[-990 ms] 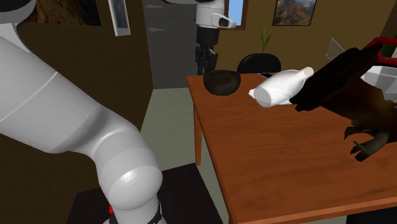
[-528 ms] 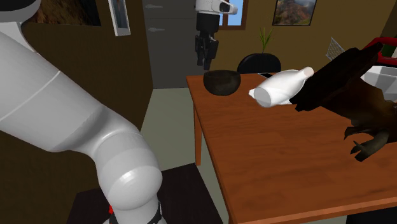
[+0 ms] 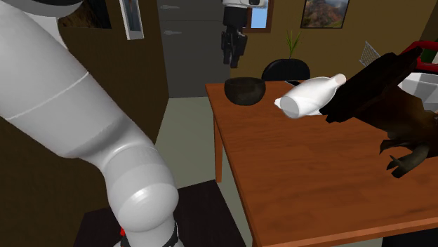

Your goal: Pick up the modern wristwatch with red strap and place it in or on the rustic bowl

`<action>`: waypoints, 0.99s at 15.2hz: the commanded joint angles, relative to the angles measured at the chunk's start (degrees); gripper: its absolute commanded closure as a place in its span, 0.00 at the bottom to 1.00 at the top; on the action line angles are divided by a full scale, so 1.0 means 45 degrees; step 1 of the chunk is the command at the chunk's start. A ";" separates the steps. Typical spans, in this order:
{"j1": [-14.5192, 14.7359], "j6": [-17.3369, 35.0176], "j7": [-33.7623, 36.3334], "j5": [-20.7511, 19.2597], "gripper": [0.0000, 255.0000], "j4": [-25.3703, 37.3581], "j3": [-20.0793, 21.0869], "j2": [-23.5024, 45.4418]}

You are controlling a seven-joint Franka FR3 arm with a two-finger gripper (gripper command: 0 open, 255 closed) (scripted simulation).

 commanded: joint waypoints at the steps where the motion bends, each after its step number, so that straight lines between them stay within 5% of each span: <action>1: -0.0049 0.0183 0.0272 -0.0170 1.00 0.0822 0.0274 0.0985; 9: 0.0151 0.0149 0.1620 -0.1550 1.00 0.5271 0.1261 0.5472; 15: 0.0133 0.1253 0.1427 -0.1423 1.00 0.3842 0.1202 0.5135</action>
